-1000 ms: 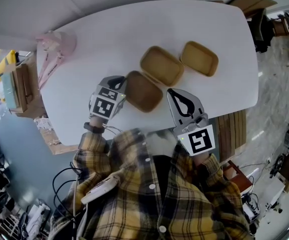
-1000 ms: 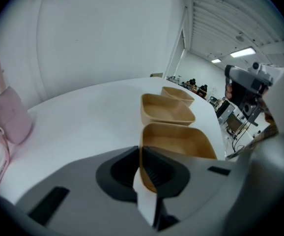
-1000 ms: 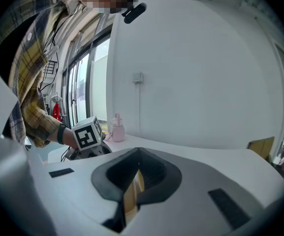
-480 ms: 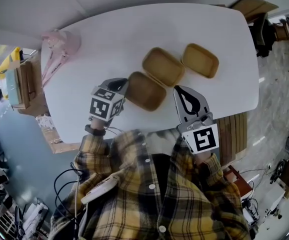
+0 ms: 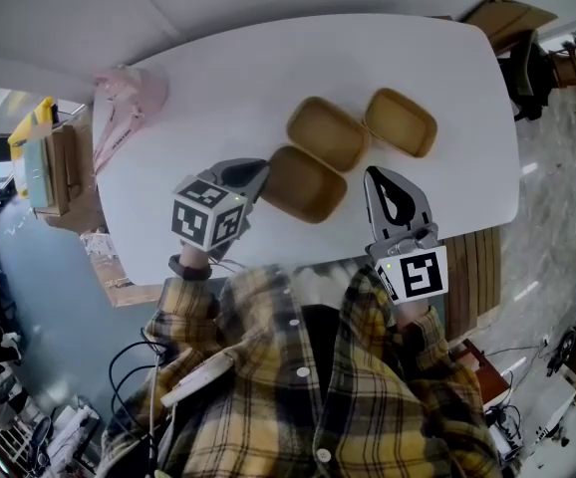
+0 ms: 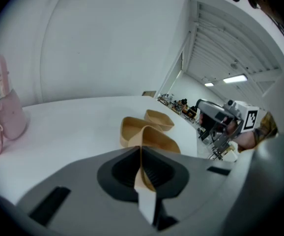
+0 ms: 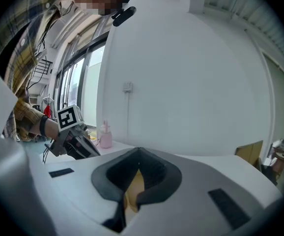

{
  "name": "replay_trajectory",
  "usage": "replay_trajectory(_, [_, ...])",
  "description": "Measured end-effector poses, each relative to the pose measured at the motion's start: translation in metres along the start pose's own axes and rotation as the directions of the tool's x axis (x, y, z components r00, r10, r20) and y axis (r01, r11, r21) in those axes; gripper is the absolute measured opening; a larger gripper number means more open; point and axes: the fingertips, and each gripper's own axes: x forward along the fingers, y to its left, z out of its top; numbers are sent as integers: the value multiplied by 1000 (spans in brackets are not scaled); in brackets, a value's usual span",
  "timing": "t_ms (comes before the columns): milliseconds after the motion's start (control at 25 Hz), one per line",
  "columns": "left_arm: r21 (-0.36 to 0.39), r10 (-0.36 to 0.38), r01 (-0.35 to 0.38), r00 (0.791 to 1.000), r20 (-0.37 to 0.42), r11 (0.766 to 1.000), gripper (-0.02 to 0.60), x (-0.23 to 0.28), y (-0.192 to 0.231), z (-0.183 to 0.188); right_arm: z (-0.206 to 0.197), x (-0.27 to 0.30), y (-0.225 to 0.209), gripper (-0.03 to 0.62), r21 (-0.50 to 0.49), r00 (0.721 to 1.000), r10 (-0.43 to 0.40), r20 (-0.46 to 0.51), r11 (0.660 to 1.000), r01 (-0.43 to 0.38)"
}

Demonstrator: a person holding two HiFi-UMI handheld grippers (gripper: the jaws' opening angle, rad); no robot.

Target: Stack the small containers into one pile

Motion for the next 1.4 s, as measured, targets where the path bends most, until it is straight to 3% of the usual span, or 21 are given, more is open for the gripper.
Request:
replay_trajectory(240, [-69,-77,84,993,93,994,29,0,-12,28,-3,-15,-20,15,16,998,-68,2,998,68])
replay_trajectory(680, [-50,-69,76,989,133,996,29,31,5,82,-29,-26,-23,15,57,996,-70,-58,996,74])
replay_trajectory(1240, [-20,-56,56,997,-45,998,29,92,34,70,-43,-18,-36,15,90,992,-82,-95,992,90])
replay_trajectory(1400, [31,-7,10,996,-94,999,29,100,41,67,-44,-12,-40,15,95,992,-79,-99,992,88])
